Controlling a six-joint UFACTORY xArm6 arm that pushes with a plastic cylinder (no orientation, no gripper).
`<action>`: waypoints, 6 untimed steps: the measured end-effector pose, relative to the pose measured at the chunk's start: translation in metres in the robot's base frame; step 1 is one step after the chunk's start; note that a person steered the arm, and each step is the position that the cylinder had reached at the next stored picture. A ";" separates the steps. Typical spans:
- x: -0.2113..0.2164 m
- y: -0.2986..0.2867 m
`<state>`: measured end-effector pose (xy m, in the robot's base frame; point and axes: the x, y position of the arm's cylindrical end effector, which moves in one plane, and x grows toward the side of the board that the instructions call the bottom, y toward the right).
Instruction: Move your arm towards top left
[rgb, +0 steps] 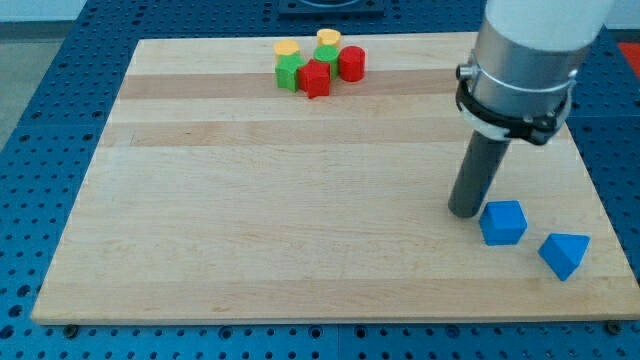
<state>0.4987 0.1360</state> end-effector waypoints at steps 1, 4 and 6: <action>-0.014 -0.062; -0.081 -0.290; -0.176 -0.343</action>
